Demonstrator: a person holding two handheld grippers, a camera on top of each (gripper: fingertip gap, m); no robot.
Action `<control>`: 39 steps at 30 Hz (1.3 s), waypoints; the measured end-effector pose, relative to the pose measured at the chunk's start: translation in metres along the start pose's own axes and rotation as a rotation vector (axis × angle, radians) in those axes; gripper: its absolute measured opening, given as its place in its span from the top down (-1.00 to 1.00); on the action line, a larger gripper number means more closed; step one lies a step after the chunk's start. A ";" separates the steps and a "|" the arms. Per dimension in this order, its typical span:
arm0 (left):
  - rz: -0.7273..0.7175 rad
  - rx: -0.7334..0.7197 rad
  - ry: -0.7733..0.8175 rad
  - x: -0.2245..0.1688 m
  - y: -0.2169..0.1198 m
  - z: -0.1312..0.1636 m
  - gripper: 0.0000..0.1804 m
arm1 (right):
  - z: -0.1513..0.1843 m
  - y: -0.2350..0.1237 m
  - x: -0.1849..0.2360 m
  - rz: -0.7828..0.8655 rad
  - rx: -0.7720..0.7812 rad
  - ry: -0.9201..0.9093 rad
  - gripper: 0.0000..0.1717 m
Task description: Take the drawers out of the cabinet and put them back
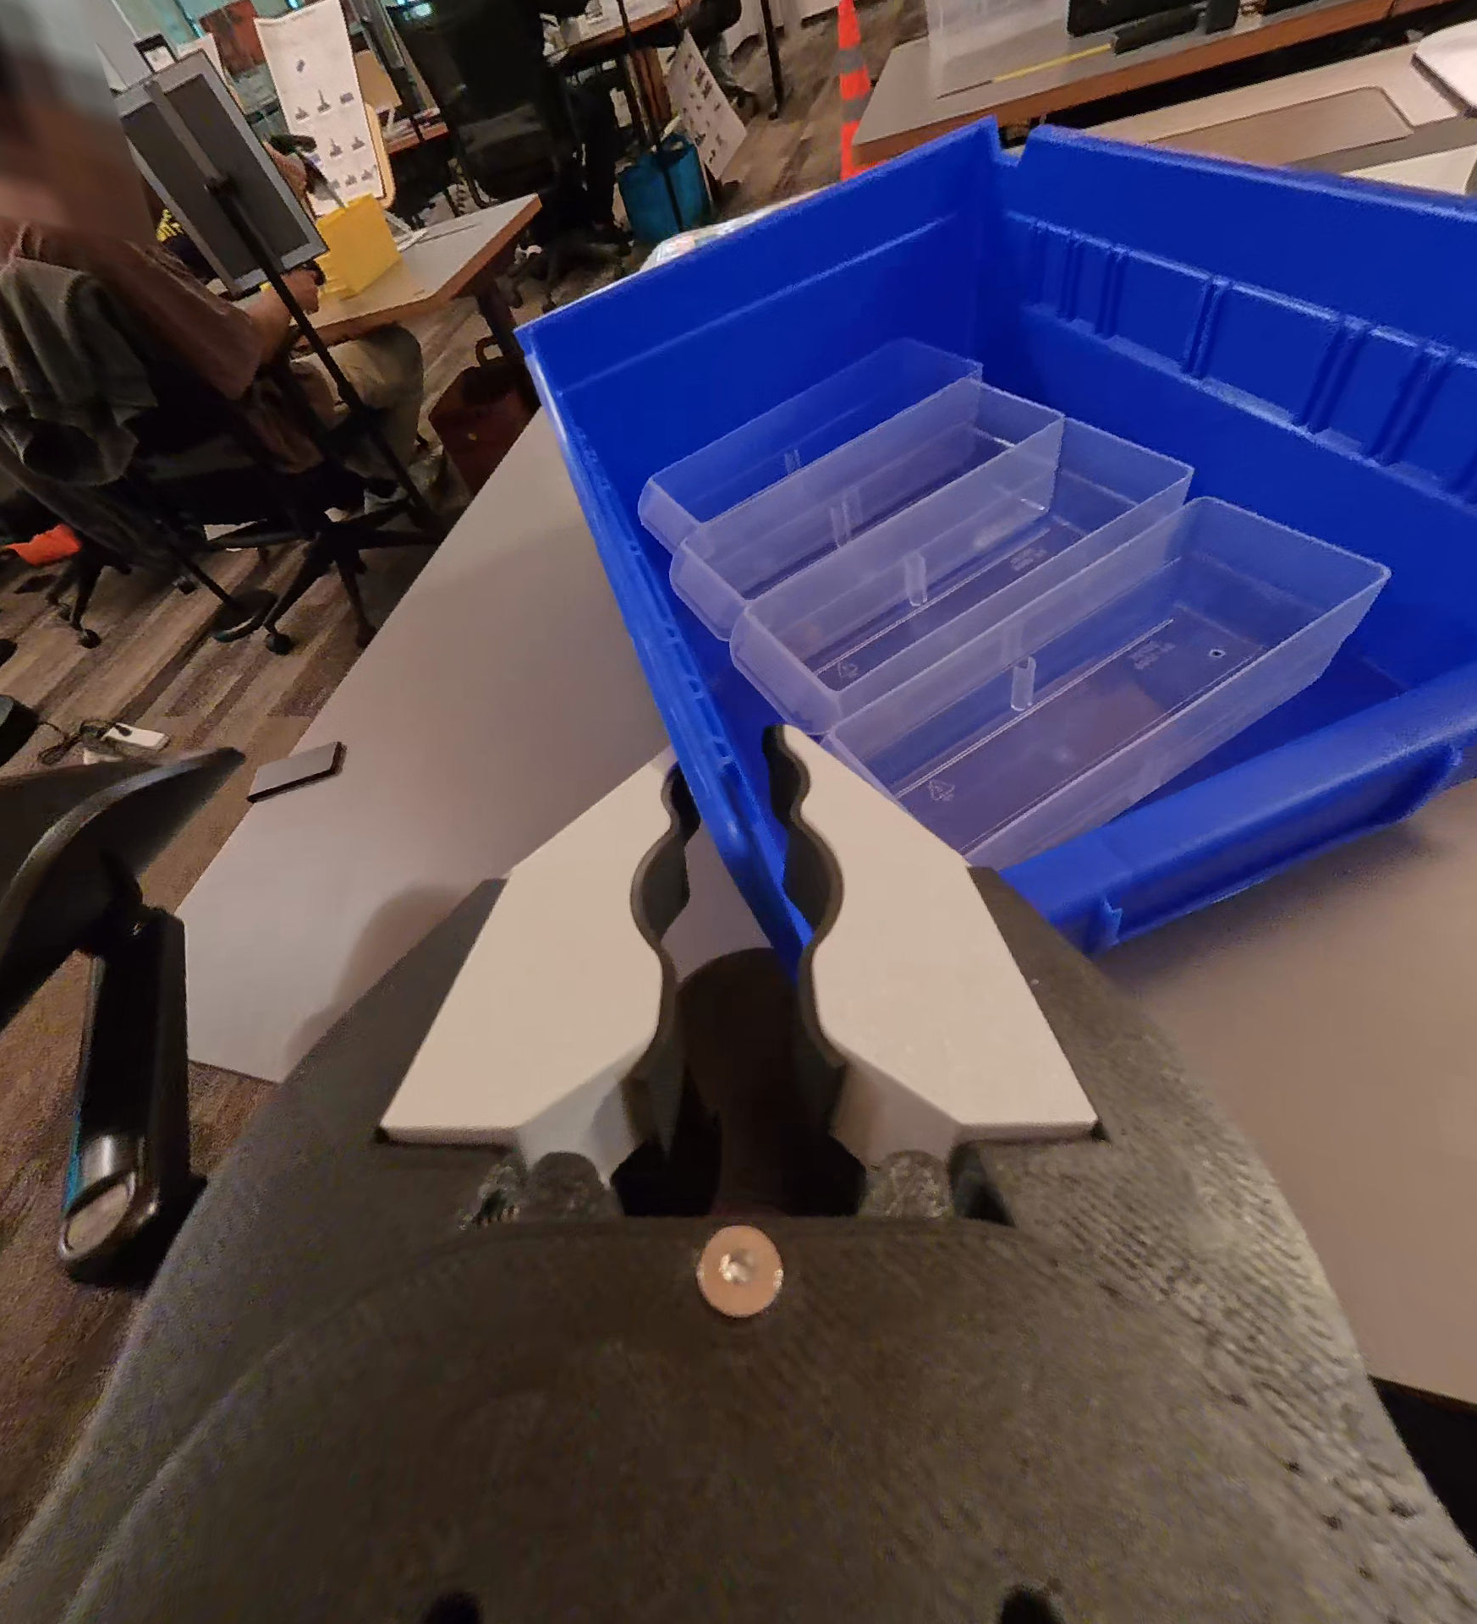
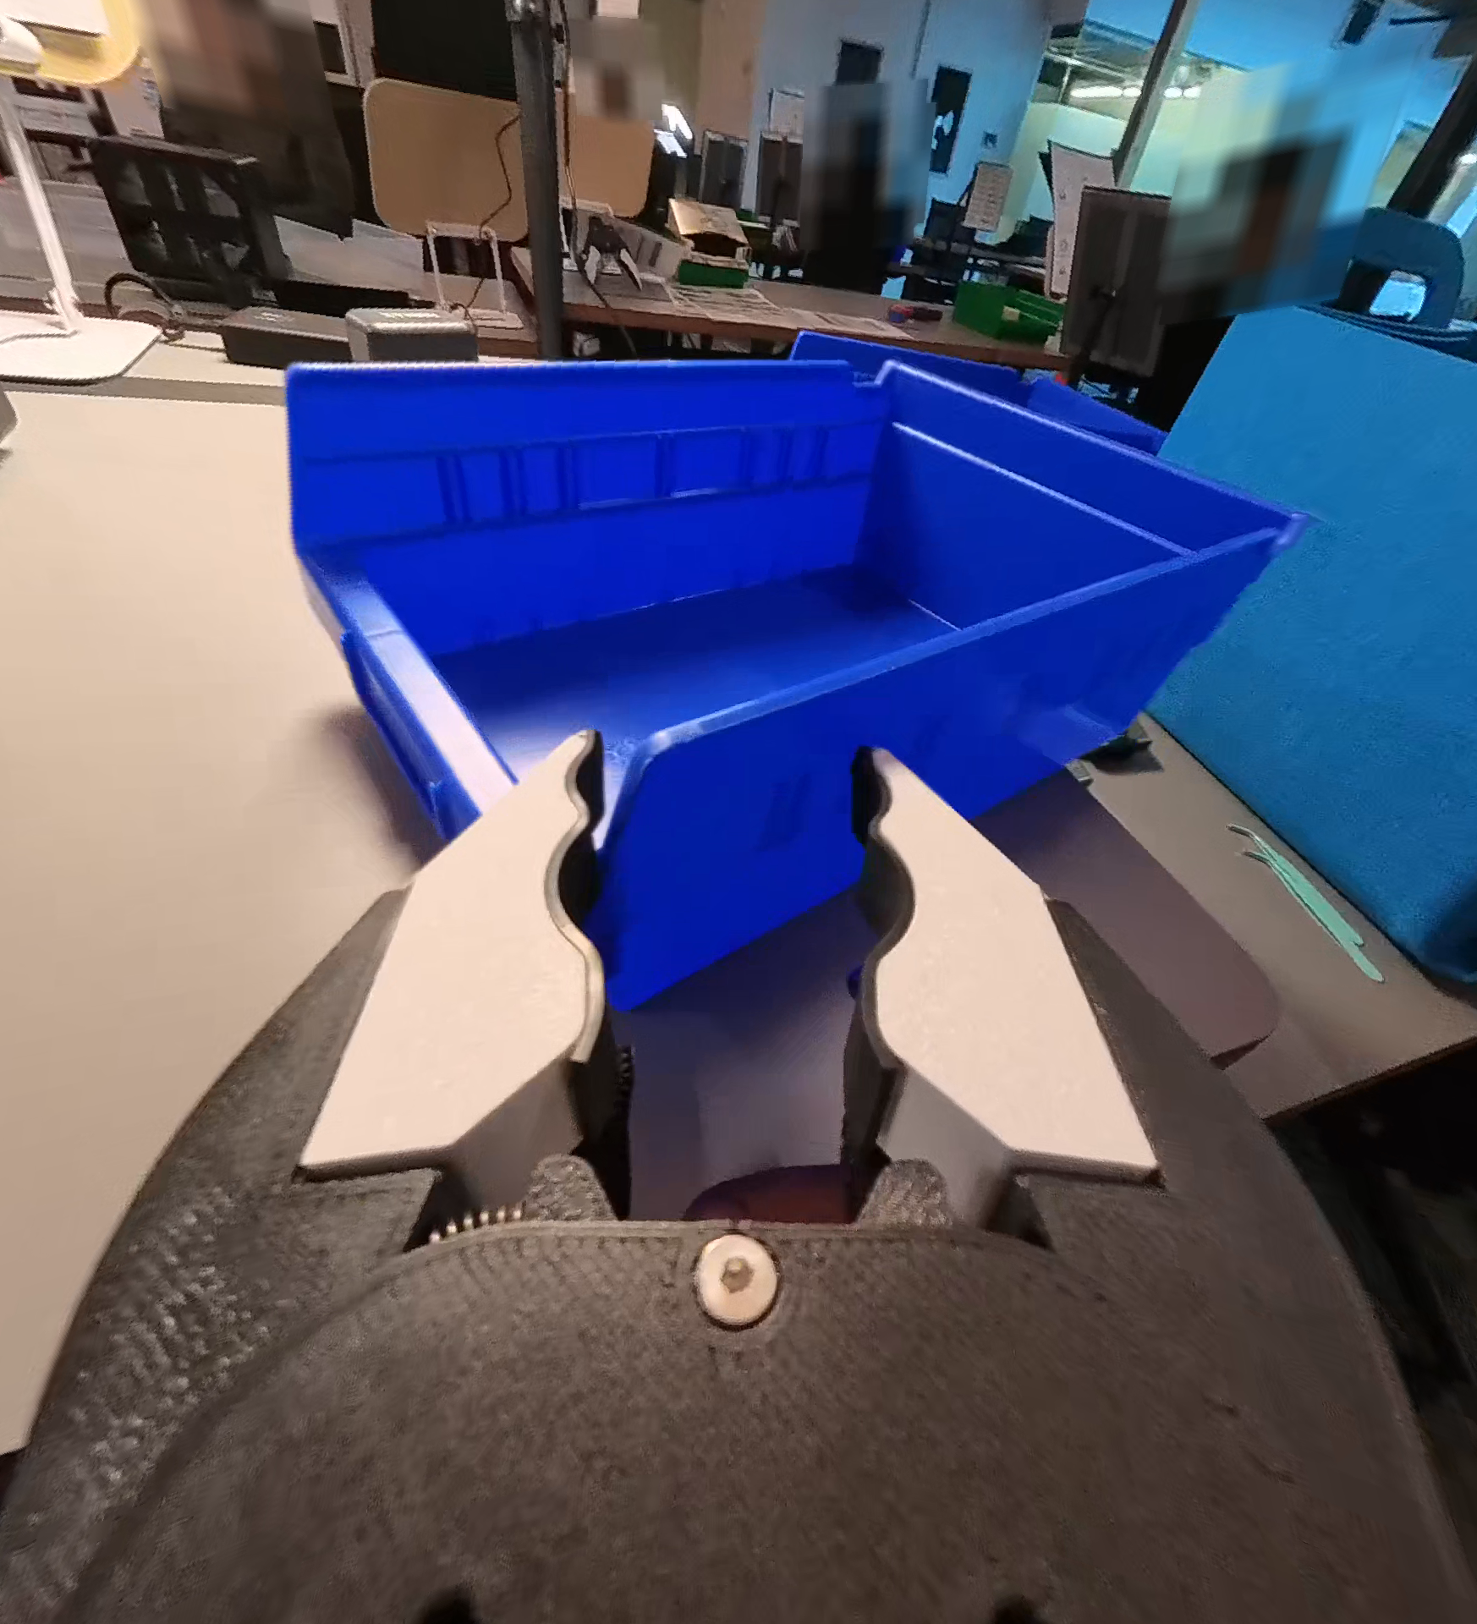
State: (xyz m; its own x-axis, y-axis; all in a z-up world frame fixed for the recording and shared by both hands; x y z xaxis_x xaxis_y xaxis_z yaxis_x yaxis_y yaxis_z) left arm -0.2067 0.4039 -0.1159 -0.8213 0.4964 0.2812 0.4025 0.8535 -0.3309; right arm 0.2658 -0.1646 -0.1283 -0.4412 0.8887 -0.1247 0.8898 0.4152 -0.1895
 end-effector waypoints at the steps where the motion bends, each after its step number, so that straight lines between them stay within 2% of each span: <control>1: 0.006 0.003 0.007 0.001 0.003 -0.001 0.86 | 0.000 0.001 -0.003 -0.008 0.000 -0.009 0.37; 8: 0.045 0.046 0.038 0.021 0.033 -0.009 0.92 | -0.001 0.015 -0.025 -0.125 0.029 -0.081 0.73; 12: 0.098 0.064 0.047 0.036 0.061 -0.014 0.88 | -0.002 0.030 -0.038 -0.227 0.054 -0.098 0.85; 14: 0.074 0.069 0.062 0.043 0.069 -0.017 0.82 | -0.005 0.034 -0.042 -0.253 0.064 -0.089 0.86; 16: 0.029 0.048 0.052 0.046 0.062 -0.022 0.68 | -0.015 0.027 -0.044 -0.264 0.032 -0.095 0.73; 19: 0.016 -0.060 0.007 0.034 0.029 -0.033 0.54 | -0.036 0.000 -0.040 -0.282 -0.040 -0.114 0.62; 22: 0.173 -0.151 -0.016 -0.009 -0.004 -0.041 0.39 | -0.050 -0.027 -0.002 -0.448 -0.089 -0.110 0.50; 24: 0.354 -0.158 -0.029 -0.048 -0.017 -0.042 0.27 | -0.048 -0.033 0.038 -0.579 -0.050 -0.096 0.29; 26: 0.451 -0.170 -0.024 -0.080 -0.022 -0.043 0.25 | -0.042 -0.034 0.078 -0.655 -0.023 -0.099 0.15; 28: 0.433 -0.172 0.011 -0.101 -0.016 -0.043 0.24 | -0.037 -0.026 0.106 -0.641 -0.024 -0.091 0.11; 30: 0.388 -0.158 0.032 -0.114 -0.004 -0.042 0.24 | -0.034 -0.012 0.121 -0.547 -0.014 -0.105 0.11; 33: 0.324 -0.123 0.052 -0.123 0.014 -0.039 0.40 | -0.036 0.006 0.134 -0.504 -0.027 -0.097 0.18; 35: 0.289 -0.118 0.059 -0.123 0.023 -0.039 0.52 | -0.033 0.017 0.144 -0.535 -0.008 -0.084 0.41; 37: 0.313 -0.128 0.045 -0.124 0.026 -0.040 0.76 | -0.031 0.028 0.146 -0.499 0.018 -0.127 0.73; 38: 0.305 -0.131 0.049 -0.124 0.027 -0.040 0.94 | -0.033 0.029 0.147 -0.506 0.004 -0.152 0.77; 39: 0.270 -0.132 0.062 -0.121 0.029 -0.039 0.98 | -0.033 0.031 0.147 -0.511 0.007 -0.168 0.76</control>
State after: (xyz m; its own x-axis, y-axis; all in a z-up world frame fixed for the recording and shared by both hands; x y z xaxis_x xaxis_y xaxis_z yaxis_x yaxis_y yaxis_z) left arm -0.0798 0.3746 -0.1246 -0.6528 0.7135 0.2547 0.6556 0.7005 -0.2820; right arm 0.2329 -0.0146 -0.1202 -0.8309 0.5302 -0.1687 0.5562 0.7850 -0.2728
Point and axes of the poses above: each gripper's, where its closed fingertips meet, y out along the fingers, z out of its underside, x = y × z across the jaws, the point moved 6 cm from there along -y, back along the fingers, and after that the axes turned 4 degrees about -z, right-handed, at the moved point
